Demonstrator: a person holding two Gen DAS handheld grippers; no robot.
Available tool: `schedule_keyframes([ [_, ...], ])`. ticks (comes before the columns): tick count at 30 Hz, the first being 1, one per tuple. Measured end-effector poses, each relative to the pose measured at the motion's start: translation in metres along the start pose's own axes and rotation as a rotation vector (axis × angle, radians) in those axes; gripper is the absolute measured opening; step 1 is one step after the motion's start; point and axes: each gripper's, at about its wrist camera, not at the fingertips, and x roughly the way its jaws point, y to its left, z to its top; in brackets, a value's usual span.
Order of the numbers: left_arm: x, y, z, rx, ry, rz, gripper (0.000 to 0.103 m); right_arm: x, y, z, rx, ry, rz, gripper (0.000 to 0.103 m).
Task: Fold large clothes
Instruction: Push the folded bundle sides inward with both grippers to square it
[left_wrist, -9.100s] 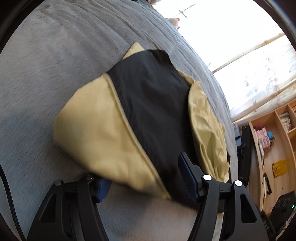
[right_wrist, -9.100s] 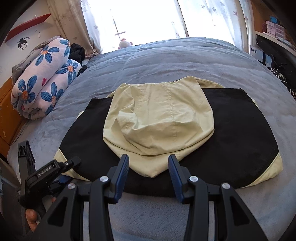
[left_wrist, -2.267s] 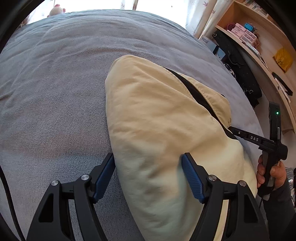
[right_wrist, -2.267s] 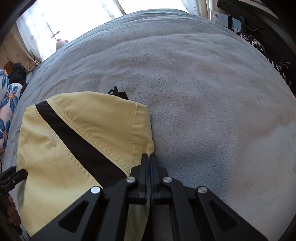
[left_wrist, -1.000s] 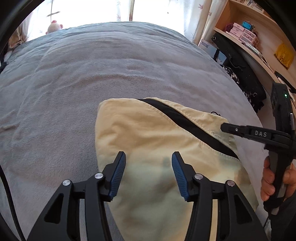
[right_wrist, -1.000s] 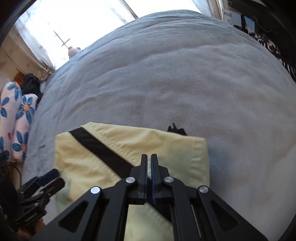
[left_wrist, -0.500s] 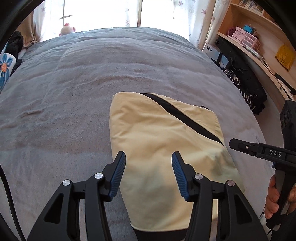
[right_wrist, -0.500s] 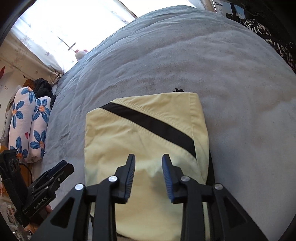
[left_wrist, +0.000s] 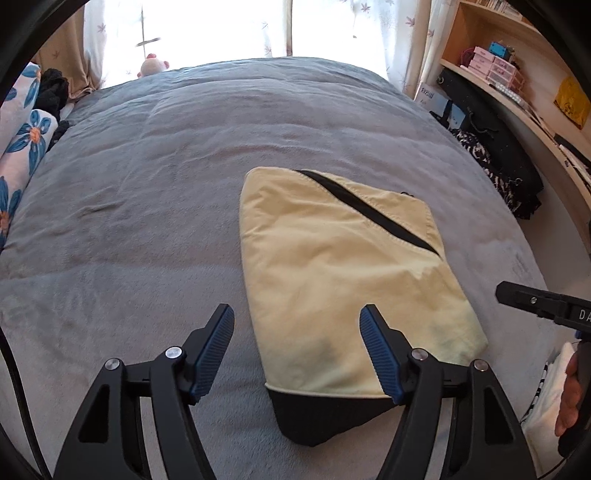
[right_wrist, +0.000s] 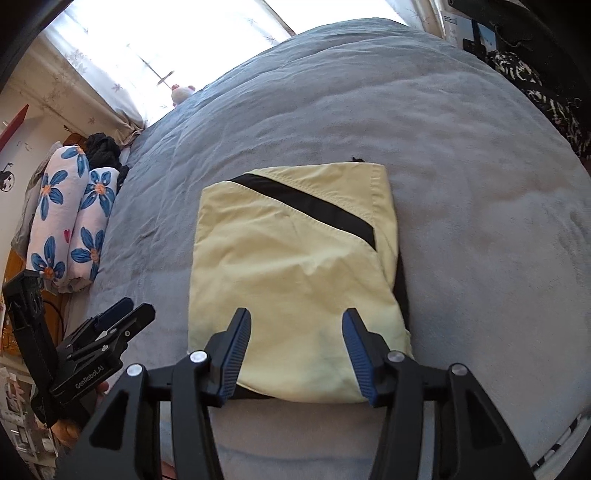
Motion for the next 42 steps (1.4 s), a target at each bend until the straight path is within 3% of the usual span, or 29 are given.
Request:
schedule_keyframes([
  [4,0.004,0.006,-0.004,-0.017,0.023,0.003,0.069,0.002,-0.012,-0.001,-0.004,0.022,-0.052,0.052],
  [13,0.037,0.011,-0.018,-0.013,0.121,-0.077,0.077,0.006,-0.03,0.005,-0.036,0.045,-0.088,0.052],
  [20,0.068,0.019,-0.025,-0.04,0.169,-0.14,0.077,0.042,-0.071,0.012,0.057,0.113,0.019,0.052],
  [23,0.083,0.026,-0.026,-0.062,0.191,-0.183,0.077,0.063,-0.088,0.013,0.077,0.158,0.065,0.064],
  [26,0.095,0.033,-0.026,-0.092,0.203,-0.221,0.077,0.08,-0.103,0.014,0.107,0.193,0.109,0.065],
  [32,0.12,0.041,-0.025,-0.149,0.217,-0.297,0.077,0.104,-0.114,0.016,0.131,0.226,0.234,0.065],
  [38,0.141,0.041,-0.022,-0.168,0.215,-0.343,0.085,0.127,-0.124,0.016,0.188,0.263,0.341,0.065],
  [42,0.151,0.037,-0.019,-0.17,0.215,-0.37,0.09,0.134,-0.12,0.018,0.155,0.273,0.395,0.065],
])
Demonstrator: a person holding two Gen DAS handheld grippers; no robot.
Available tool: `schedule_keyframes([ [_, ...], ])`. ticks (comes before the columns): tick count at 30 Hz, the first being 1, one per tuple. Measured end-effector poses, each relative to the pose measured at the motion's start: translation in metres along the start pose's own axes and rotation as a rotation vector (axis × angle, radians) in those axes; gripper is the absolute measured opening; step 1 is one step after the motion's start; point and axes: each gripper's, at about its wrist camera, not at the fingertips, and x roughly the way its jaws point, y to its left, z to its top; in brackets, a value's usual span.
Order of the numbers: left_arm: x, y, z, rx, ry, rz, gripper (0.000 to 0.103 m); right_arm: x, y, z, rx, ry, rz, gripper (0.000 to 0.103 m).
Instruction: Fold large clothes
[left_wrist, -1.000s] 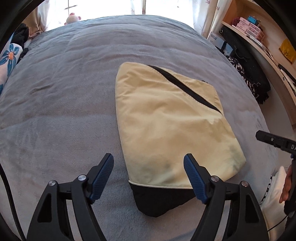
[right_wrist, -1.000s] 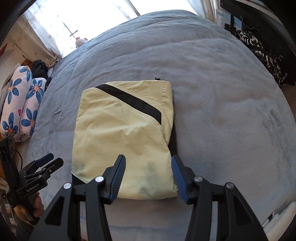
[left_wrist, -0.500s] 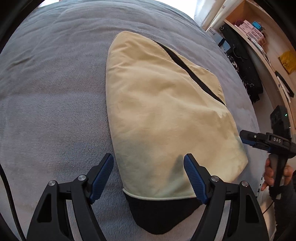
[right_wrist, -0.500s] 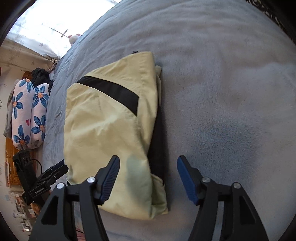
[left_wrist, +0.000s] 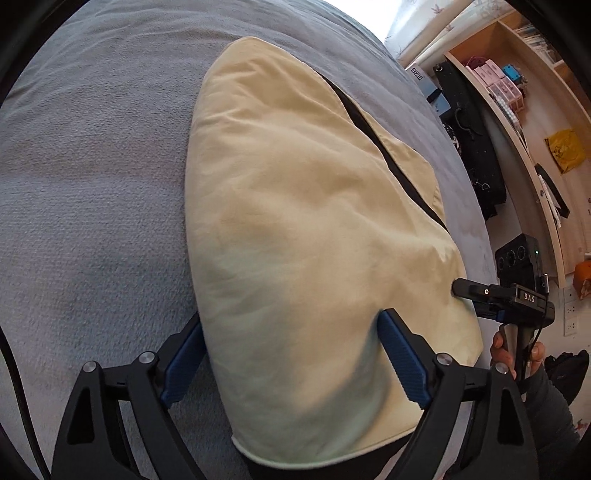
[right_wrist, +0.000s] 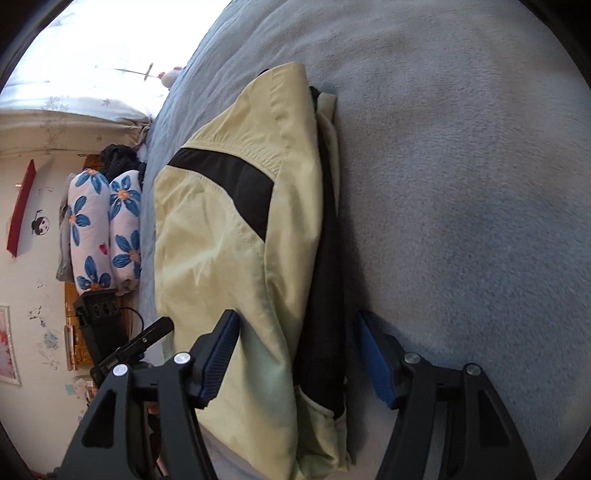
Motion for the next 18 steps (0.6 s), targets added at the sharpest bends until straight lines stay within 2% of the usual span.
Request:
schedule_keyframes([
  [3,0.007,-0.002,0.003,0.007,-0.003,-0.007,0.093,0.009,0.008,0.003,-0.045,0.019,0.017,0.065],
  [9,0.019,-0.008,0.01,0.026,-0.011,-0.007,0.098,0.03,0.027,0.009,-0.147,0.026,-0.011,0.066],
  [18,0.026,-0.013,0.016,0.044,-0.019,-0.008,0.1,0.041,0.027,0.018,-0.107,0.032,0.039,0.066],
])
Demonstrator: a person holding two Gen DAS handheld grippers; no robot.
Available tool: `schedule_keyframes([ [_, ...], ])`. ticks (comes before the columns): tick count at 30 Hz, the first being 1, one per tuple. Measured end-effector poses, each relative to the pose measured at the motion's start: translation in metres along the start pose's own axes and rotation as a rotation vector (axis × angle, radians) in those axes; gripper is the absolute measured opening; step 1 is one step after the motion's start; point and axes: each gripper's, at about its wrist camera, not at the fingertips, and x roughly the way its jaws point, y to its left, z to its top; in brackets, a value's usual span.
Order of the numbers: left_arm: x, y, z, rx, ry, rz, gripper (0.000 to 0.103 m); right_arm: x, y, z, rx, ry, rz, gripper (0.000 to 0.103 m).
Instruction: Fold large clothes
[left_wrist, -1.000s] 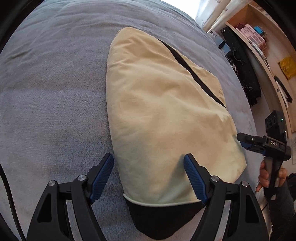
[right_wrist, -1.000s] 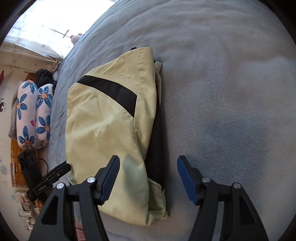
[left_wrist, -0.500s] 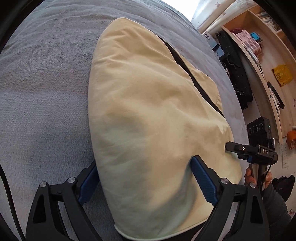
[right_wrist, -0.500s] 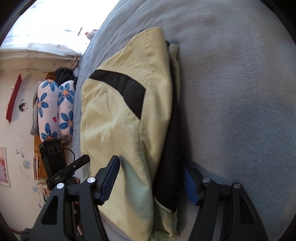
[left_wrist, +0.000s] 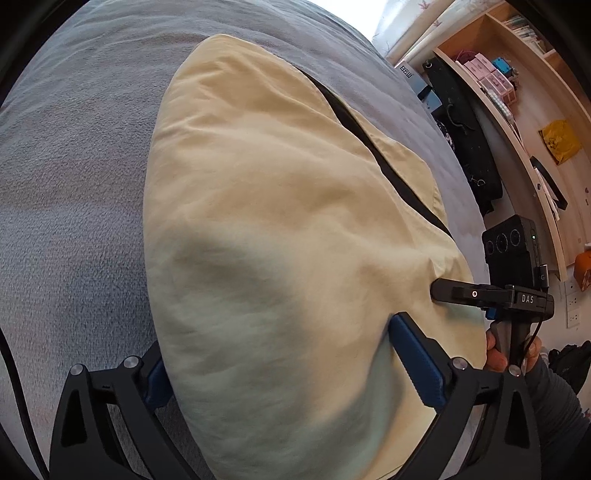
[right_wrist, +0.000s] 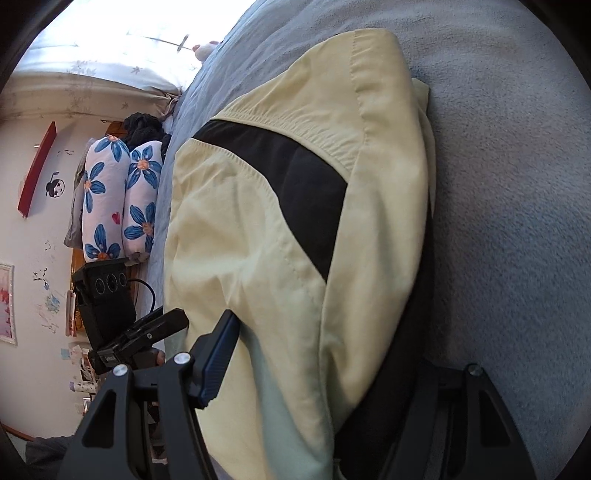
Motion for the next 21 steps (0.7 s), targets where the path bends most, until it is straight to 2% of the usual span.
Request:
schedule_keyframes([
  [2,0.0,-0.003,0.0,0.005,-0.006,0.006,0.097,-0.001,0.002,-0.001,-0.008,-0.007,-0.015,0.064],
  [4,-0.003,-0.008,0.0,0.019,-0.021,0.026,0.084,-0.001,0.009,-0.003,-0.026,-0.011,-0.038,0.05],
  [5,-0.004,-0.009,0.0,0.029,-0.027,0.036,0.081,-0.002,0.011,-0.004,-0.028,-0.011,-0.034,0.034],
  [6,-0.008,-0.012,0.0,0.043,-0.035,0.053,0.073,-0.002,0.015,-0.004,-0.029,-0.018,-0.037,0.024],
  [10,-0.018,-0.025,0.002,0.086,-0.065,0.118,0.046,-0.004,0.042,-0.009,-0.102,-0.045,-0.116,0.018],
  [13,-0.028,-0.033,0.003,0.101,-0.091,0.148,0.034,-0.011,0.057,-0.012,-0.133,-0.076,-0.146,0.015],
  [19,-0.057,-0.047,0.0,0.152,-0.134,0.204,0.029,-0.027,0.097,-0.027,-0.212,-0.13,-0.194,0.011],
  [21,-0.073,-0.046,-0.002,0.15,-0.139,0.202,0.029,-0.031,0.107,-0.033,-0.234,-0.136,-0.195,0.011],
])
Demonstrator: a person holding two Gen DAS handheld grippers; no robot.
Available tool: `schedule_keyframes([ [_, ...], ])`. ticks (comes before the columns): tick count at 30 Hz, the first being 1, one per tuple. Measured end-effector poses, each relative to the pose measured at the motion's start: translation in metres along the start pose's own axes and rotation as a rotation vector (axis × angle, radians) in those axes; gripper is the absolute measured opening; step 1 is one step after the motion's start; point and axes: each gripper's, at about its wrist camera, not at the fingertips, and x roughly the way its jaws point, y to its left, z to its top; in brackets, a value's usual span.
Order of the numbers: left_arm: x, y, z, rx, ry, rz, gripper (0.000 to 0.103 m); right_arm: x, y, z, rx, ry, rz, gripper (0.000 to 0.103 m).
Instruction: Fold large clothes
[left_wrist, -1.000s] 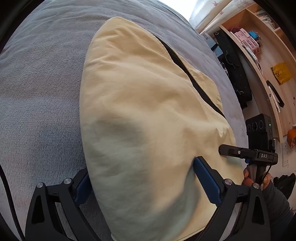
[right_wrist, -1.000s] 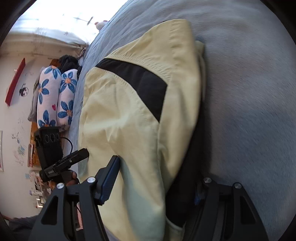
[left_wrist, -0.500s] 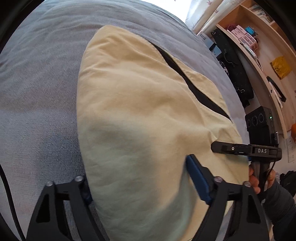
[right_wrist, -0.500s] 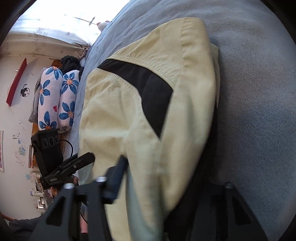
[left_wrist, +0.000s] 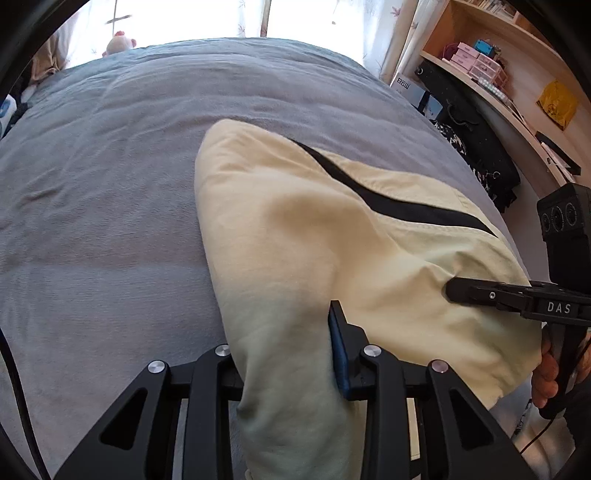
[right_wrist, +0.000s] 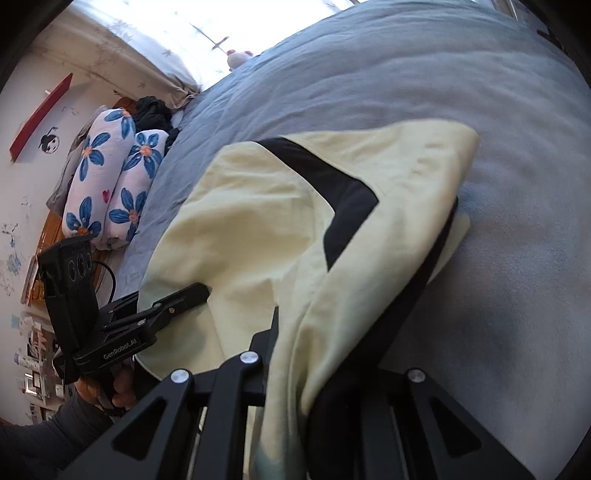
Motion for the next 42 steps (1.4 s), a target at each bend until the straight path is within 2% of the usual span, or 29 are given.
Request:
schedule_keyframes([
  [9,-0.068,0.03,-0.008,-0.003,-0.065,0.048,0.029,-0.005,0.074,-0.001,-0.073,-0.053,0.044,0.011],
  [10,-0.073,0.035,-0.009,-0.032,-0.092,0.046,0.029,-0.004,0.082,0.001,-0.077,-0.058,0.053,0.011],
  [16,-0.123,0.088,0.012,-0.023,-0.131,0.106,0.029,0.02,0.142,0.03,-0.122,-0.092,0.114,0.011],
  [21,-0.142,0.137,0.044,-0.01,-0.158,0.161,0.029,0.055,0.182,0.067,-0.147,-0.116,0.159,0.011],
  [31,-0.12,0.244,0.12,0.001,-0.194,0.198,0.029,0.137,0.221,0.152,-0.155,-0.155,0.157,0.011],
  [42,-0.068,0.309,0.172,0.022,-0.213,0.224,0.029,0.206,0.233,0.214,-0.169,-0.185,0.099,0.011],
])
